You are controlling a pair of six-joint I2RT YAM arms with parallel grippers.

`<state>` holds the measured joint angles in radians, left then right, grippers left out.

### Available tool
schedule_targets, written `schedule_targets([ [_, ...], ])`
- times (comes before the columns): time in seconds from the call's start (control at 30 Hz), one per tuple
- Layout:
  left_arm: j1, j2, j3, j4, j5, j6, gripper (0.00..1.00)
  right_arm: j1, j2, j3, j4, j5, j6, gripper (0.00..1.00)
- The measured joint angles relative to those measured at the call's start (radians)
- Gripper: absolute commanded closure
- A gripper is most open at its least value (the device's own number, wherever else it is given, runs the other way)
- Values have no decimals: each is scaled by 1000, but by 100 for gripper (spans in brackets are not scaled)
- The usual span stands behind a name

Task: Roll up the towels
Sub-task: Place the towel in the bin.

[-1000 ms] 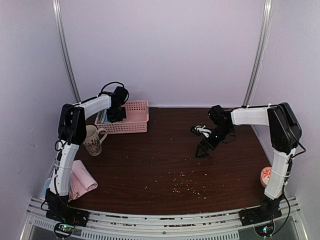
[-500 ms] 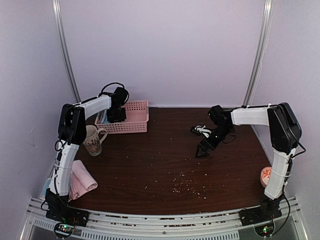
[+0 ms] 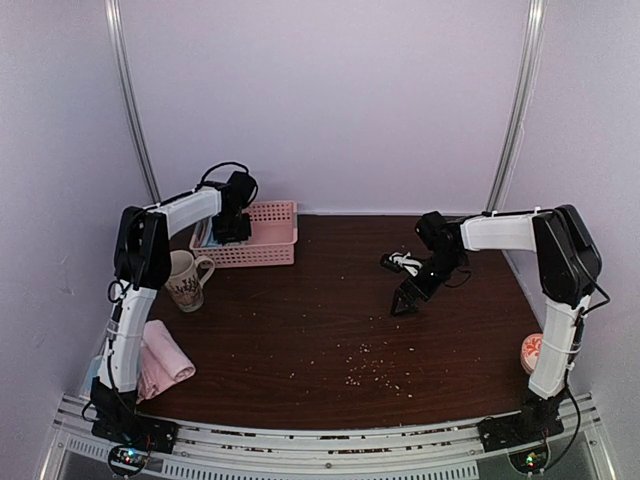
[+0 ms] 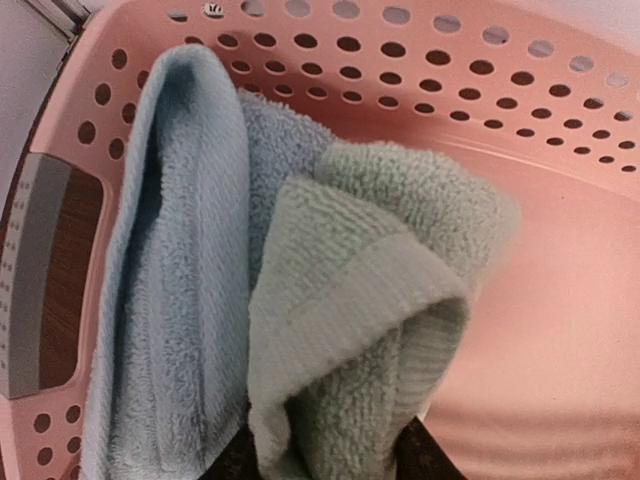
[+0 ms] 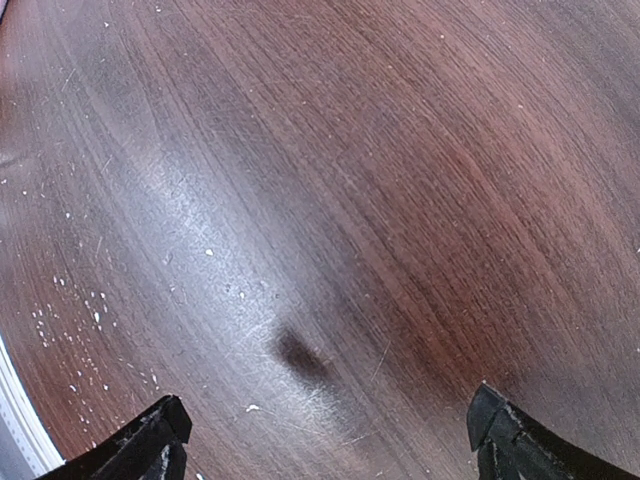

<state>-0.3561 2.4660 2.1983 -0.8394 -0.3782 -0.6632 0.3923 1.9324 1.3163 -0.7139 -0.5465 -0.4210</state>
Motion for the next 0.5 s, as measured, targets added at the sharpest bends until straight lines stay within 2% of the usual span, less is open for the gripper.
schedule_targets([
  [0.5, -1, -46, 0, -2, -11, 29, 60, 0, 4, 2, -7, 0, -2, 0],
])
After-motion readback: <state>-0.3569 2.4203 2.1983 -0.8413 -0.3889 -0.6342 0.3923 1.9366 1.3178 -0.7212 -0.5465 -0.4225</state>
